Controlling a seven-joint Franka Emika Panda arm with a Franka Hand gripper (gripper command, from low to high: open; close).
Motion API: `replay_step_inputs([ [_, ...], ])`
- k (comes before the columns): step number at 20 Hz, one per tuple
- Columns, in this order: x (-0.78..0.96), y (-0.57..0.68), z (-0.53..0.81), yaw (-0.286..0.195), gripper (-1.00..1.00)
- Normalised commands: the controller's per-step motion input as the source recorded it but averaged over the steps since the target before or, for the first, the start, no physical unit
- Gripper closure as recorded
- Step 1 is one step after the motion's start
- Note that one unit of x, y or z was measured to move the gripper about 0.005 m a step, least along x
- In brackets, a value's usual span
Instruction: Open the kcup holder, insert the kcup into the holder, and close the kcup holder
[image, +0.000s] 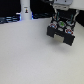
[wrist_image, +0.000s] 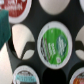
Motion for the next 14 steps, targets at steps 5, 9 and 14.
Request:
replay_step_inputs([
  [5,0.74,-0.42,0.13,0.004,-1.0],
  [9,0.73,-0.17,0.02,0.043,-1.0],
  [14,0.64,-0.01,-0.02,0.094,-1.0],
])
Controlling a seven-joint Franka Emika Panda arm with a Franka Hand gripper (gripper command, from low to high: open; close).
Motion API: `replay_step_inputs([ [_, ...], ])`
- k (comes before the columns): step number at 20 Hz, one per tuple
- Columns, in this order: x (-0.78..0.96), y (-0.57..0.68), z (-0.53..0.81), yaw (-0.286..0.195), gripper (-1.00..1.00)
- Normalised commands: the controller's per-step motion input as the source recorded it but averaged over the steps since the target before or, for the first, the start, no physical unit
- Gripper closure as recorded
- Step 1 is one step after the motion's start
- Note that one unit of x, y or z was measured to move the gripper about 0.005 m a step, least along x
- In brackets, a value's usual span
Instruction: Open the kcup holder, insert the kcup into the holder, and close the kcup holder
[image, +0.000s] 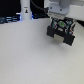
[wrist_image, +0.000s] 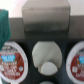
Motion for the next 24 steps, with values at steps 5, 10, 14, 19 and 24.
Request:
replay_step_inputs([
  [5,0.38,0.16,-0.09,0.18,-1.0],
  [10,0.05,0.14,-0.09,0.246,-1.0],
  [14,-0.28,0.02,-0.23,0.289,-1.0],
  [19,-0.4,0.22,-0.24,0.228,-1.0],
  [24,-0.4,0.47,-0.15,0.141,-1.0],
])
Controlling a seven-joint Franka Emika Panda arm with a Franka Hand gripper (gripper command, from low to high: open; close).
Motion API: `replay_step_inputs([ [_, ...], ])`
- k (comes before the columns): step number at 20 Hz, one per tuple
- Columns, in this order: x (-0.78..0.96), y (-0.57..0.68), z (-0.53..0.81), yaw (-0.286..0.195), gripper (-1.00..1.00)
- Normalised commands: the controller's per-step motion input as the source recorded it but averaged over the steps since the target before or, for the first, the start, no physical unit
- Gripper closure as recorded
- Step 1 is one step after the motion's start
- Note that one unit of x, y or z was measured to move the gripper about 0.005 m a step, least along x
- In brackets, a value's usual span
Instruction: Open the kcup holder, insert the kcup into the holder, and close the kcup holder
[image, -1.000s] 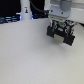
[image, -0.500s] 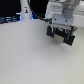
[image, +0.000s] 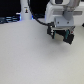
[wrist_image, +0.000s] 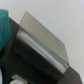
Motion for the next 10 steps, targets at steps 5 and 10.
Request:
replay_step_inputs([
  [5,-0.4,0.55,-0.1,0.115,-1.0],
  [10,-0.43,0.61,-0.06,0.092,-1.0],
])
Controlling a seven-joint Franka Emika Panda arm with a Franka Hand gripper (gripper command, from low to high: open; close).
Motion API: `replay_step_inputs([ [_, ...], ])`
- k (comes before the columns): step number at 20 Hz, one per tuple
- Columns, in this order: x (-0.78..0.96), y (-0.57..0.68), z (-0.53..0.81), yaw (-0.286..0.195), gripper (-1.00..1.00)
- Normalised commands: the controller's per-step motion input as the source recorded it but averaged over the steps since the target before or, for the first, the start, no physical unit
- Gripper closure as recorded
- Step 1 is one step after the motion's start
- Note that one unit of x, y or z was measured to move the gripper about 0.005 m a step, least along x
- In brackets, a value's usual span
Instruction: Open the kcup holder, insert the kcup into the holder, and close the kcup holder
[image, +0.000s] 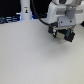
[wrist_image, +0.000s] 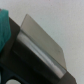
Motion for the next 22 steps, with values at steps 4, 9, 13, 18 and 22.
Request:
replay_step_inputs([
  [4,-0.46,0.59,0.0,0.092,-1.0],
  [9,-0.59,0.66,-0.02,0.047,-1.0],
  [13,-0.66,0.72,-0.07,0.012,-1.0],
  [18,-0.67,0.74,-0.06,0.003,-1.0],
  [22,-0.67,0.75,-0.04,0.0,-1.0],
])
